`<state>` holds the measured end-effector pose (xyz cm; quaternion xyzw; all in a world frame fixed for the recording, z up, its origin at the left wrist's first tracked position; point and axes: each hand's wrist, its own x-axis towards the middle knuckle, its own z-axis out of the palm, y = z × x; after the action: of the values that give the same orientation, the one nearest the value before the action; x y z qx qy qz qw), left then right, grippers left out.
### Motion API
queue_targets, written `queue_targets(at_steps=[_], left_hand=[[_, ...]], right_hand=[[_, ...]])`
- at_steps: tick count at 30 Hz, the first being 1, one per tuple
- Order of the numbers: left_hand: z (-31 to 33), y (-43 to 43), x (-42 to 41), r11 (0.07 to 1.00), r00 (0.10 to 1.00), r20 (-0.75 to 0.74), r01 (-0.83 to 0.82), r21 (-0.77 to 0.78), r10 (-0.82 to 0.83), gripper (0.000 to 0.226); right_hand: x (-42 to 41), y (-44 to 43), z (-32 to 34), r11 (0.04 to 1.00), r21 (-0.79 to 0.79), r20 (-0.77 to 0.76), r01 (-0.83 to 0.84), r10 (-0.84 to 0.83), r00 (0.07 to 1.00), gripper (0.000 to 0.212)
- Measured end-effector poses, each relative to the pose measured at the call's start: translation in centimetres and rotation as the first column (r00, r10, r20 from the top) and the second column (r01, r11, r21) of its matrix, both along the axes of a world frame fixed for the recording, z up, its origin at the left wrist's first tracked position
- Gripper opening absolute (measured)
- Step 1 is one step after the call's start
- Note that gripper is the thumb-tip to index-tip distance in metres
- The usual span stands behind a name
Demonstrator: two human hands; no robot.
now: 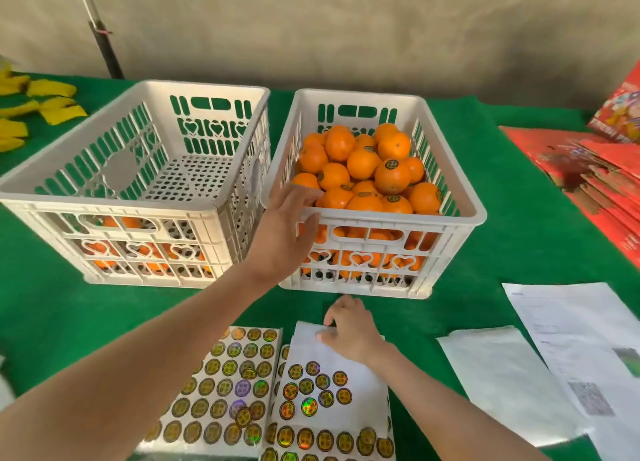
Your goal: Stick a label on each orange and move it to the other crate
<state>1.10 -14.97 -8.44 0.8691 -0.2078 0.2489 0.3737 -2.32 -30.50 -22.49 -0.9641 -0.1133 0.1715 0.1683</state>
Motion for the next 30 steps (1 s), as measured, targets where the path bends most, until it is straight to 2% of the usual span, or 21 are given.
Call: queue_targets(at_steps=[2, 3, 5, 7, 9, 13, 15, 17, 20, 22, 24, 27, 30], left_hand=[[-2.2, 0.7, -2.4, 1.000, 0.999, 0.034, -0.021, 0.019, 0.020, 0.023], [-3.5, 1.0, -3.4, 0.999, 0.999, -0.018, -0.029, 0.031, 0.029, 0.023], [-6.1, 1.7, -5.0, 0.997, 0.973, -0.221, -0.061, 0.050, 0.070, 0.024], [-8.2, 2.3, -5.6, 0.992, 0.902, -0.416, -0.095, 0.079, 0.120, 0.026], [-9.5, 2.7, -5.6, 0.986, 0.811, -0.560, -0.131, 0.103, 0.166, 0.029], [-10.6, 2.3, -5.5, 0.984, 0.611, -0.779, -0.174, 0.045, 0.144, 0.039], [-10.7, 1.7, -5.6, 0.979, 0.517, -0.854, -0.198, -0.054, 0.057, 0.022], [-10.5, 1.2, -5.7, 0.958, 0.438, -0.899, -0.251, -0.140, -0.016, 0.003], [-10.3, 0.6, -5.8, 0.894, 0.342, -0.933, -0.375, -0.243, -0.110, 0.006], [-10.1, 0.3, -5.8, 0.851, 0.304, -0.938, -0.437, -0.293, -0.168, 0.006], [-9.9, 0.0, -5.8, 0.821, 0.278, -0.936, -0.467, -0.328, -0.215, 0.008], [-9.9, -0.3, -5.9, 0.789, 0.248, -0.933, -0.503, -0.354, -0.261, 0.008], [-10.0, -0.4, -6.0, 0.774, 0.224, -0.929, -0.515, -0.369, -0.294, 0.008]], right_hand=[[0.2, -0.3, -0.2, 0.999, 0.021, 0.039, 0.033, -0.033, 0.999, 0.022], [0.3, -0.5, -0.3, 0.999, 0.025, 0.042, 0.048, -0.049, 0.998, 0.022], [0.6, -0.6, -0.4, 0.999, -0.009, 0.002, 0.043, -0.043, 0.999, 0.040], [0.6, -0.1, -0.7, 0.998, -0.066, -0.050, -0.005, 0.002, 0.999, 0.053], [0.5, 0.4, -0.6, 0.998, -0.052, -0.034, -0.021, 0.019, 0.999, 0.045], [0.8, -0.2, 0.0, 0.989, 0.143, 0.121, 0.025, -0.042, 0.992, 0.030], [1.0, -0.8, 1.1, 0.969, 0.246, 0.189, 0.006, -0.054, 0.981, 0.028], [1.0, -1.2, 2.3, 0.959, 0.284, 0.259, -0.021, -0.055, 0.964, 0.027], [-0.3, -1.5, 3.3, 0.946, 0.320, 0.450, -0.038, -0.117, 0.886, 0.033], [-2.0, -1.5, 3.1, 0.919, 0.384, 0.567, -0.086, -0.162, 0.807, 0.023], [-3.8, -1.2, 2.5, 0.919, 0.378, 0.571, -0.114, -0.135, 0.810, 0.014], [-5.0, -0.6, 1.7, 0.939, 0.337, 0.473, -0.066, -0.108, 0.875, 0.014], [-5.3, 0.0, 1.9, 0.934, 0.350, 0.486, -0.067, -0.120, 0.865, 0.006]])
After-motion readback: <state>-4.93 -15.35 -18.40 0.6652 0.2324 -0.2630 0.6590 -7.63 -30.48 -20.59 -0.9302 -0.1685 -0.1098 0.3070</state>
